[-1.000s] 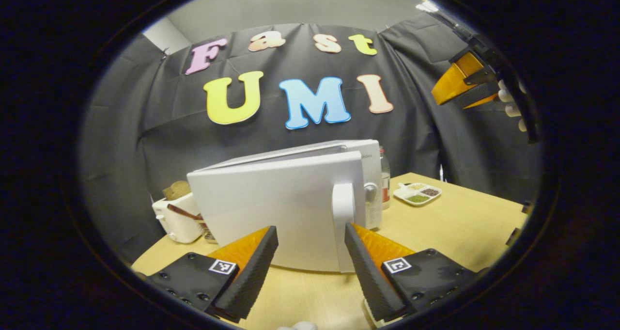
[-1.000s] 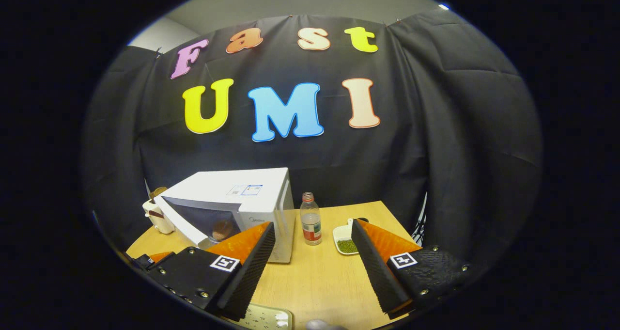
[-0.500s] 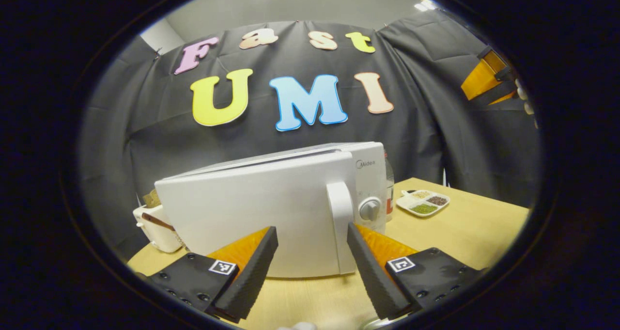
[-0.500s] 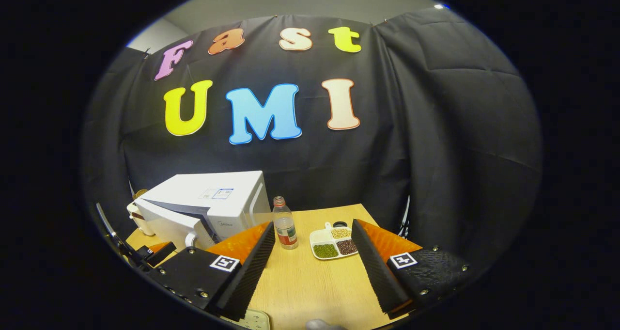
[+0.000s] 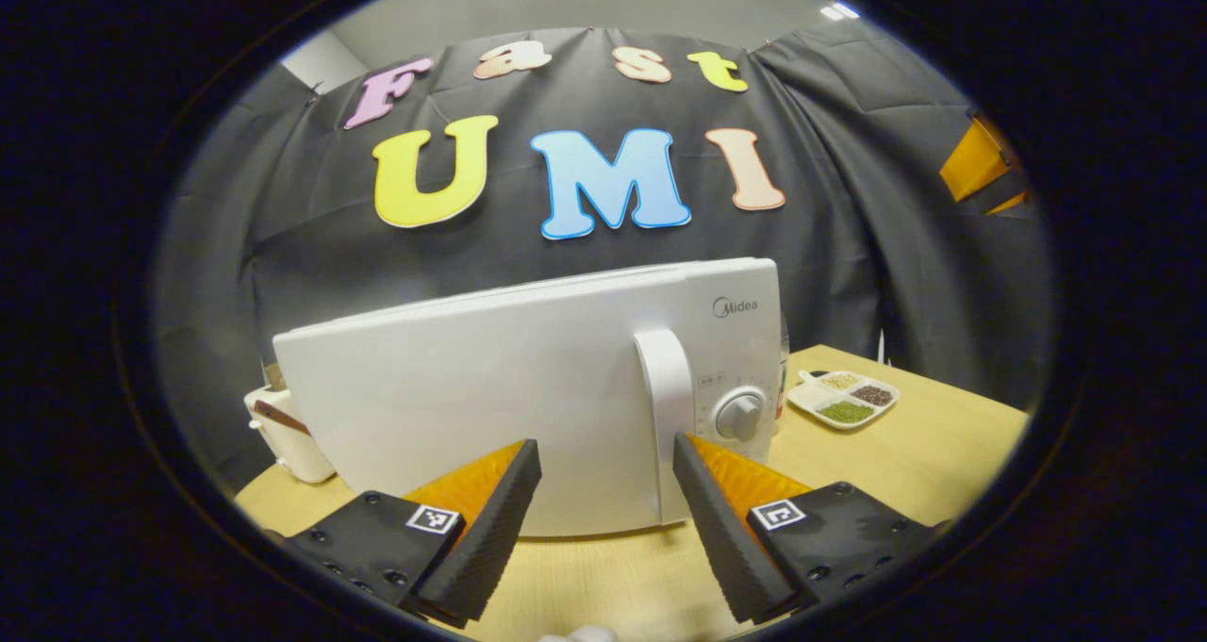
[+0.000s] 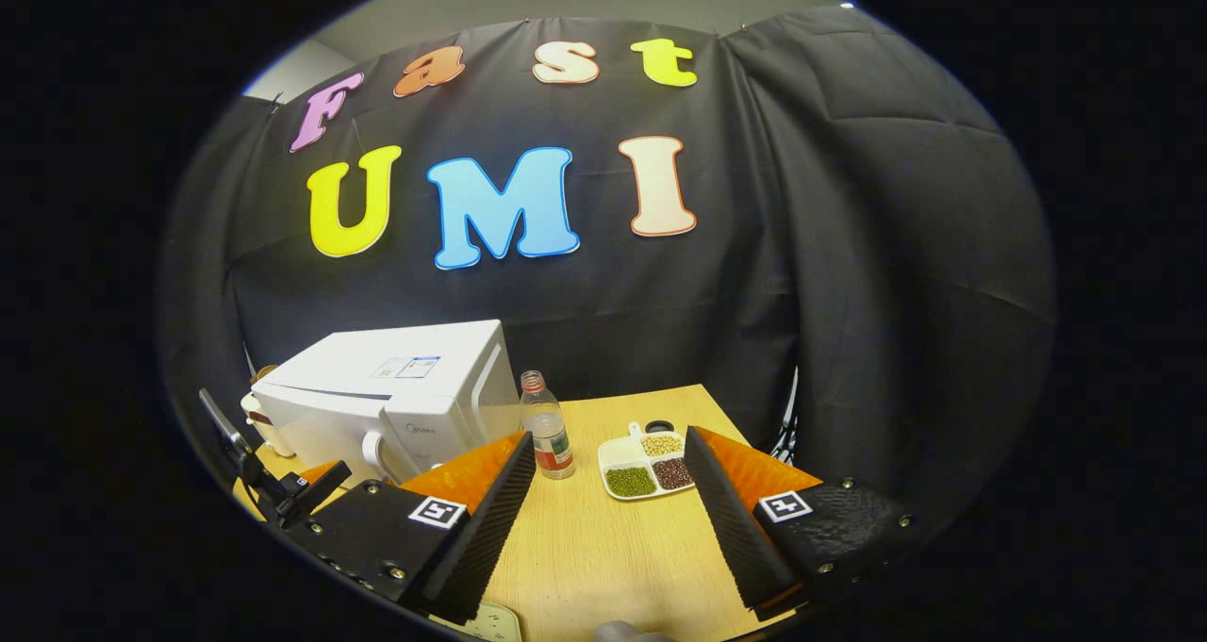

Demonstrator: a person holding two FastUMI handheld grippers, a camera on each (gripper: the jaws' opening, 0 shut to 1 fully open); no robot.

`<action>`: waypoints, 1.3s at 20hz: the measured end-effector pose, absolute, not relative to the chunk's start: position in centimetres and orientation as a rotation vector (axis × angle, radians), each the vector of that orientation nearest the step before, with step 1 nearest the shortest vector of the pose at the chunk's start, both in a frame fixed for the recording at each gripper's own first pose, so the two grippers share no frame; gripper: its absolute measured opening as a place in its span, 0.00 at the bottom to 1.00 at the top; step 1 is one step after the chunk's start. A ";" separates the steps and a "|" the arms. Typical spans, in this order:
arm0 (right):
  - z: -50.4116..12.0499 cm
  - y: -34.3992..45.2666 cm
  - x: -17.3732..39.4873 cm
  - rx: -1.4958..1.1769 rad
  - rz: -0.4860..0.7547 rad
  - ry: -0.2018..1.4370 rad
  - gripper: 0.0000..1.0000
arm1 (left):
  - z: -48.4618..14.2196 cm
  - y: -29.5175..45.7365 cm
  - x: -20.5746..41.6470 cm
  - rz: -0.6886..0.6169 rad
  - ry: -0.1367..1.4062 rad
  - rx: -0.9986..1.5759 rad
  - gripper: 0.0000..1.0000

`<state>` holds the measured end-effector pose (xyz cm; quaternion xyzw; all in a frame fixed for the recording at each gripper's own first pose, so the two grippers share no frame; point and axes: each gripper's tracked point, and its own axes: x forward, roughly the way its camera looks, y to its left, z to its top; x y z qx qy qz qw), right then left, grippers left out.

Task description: Open the microwave oven with the left hand, put the food in, and close the microwave oven.

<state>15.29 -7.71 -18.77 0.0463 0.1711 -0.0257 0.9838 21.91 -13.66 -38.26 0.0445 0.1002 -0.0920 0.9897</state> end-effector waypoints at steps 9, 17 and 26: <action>-19.0 -7.7 15.7 0.092 -0.045 0.350 0.97 | -38.3 -13.7 22.0 -0.167 0.195 0.072 0.95; -19.6 -7.2 15.7 0.078 -0.032 0.359 0.97 | -38.0 -14.4 23.0 -0.159 0.184 0.095 0.98; -17.3 -6.7 14.0 0.065 -0.031 0.333 0.97 | -33.1 -13.2 18.6 -0.182 0.171 0.146 0.95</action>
